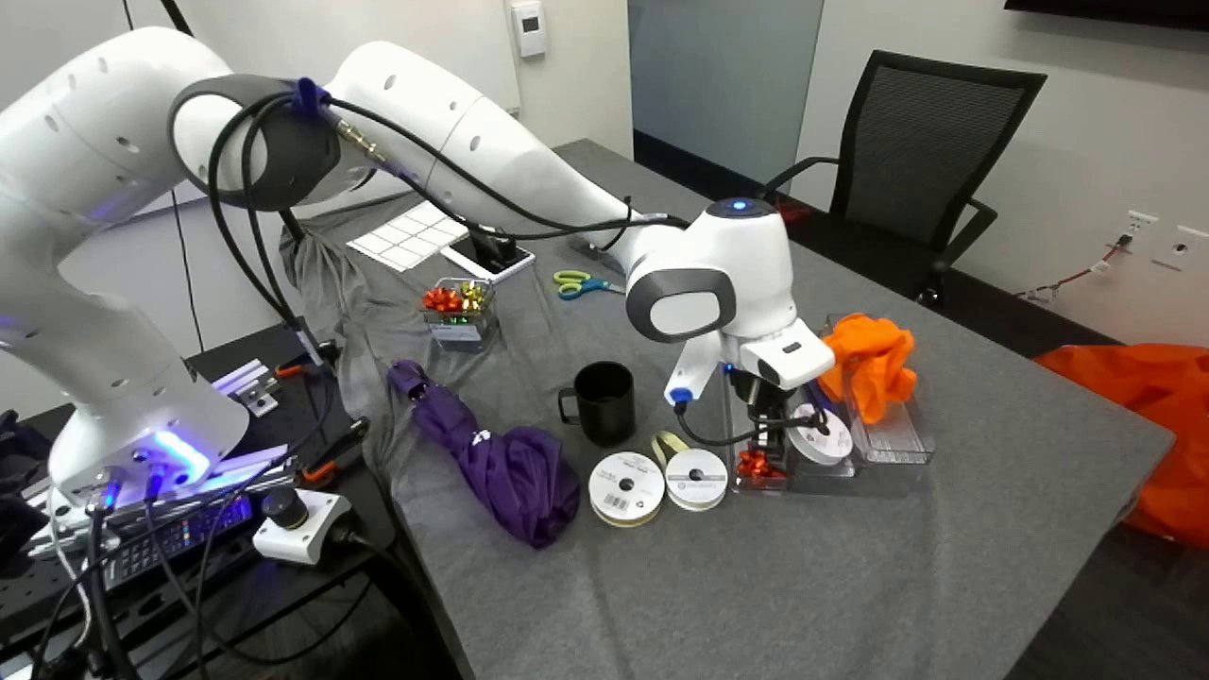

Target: Move the red ribbon from the right tray to the left tray

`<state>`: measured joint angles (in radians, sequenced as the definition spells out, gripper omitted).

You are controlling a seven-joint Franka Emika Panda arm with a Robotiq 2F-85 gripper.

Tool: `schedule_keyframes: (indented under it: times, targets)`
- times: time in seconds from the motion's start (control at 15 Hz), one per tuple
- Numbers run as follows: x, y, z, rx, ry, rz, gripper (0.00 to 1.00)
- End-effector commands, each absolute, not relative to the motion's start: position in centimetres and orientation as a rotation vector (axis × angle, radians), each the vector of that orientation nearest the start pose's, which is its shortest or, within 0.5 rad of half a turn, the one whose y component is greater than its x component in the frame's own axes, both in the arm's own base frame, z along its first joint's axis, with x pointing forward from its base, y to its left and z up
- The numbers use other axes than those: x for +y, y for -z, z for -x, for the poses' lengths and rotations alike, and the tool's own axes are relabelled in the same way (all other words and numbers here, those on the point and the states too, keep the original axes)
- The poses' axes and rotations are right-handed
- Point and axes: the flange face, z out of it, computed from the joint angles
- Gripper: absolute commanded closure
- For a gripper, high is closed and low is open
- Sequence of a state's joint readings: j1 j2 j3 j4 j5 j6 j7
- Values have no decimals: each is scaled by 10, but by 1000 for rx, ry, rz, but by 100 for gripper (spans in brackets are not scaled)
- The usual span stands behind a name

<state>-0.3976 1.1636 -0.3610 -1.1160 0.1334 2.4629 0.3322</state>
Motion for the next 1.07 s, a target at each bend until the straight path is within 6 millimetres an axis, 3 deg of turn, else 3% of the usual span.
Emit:
schedule_keyframes:
  times: [0.0, 0.47, 0.87, 1.0]
  targets:
    - [-450, -151, -638, 1533, 342, 3004, 100]
    - [-414, -180, -656, 1536, 328, 2964, 100]
    - [-387, -197, -645, 1496, 48, 2928, 100]
    - [-380, -211, -641, 1490, -13, 2897, 100]
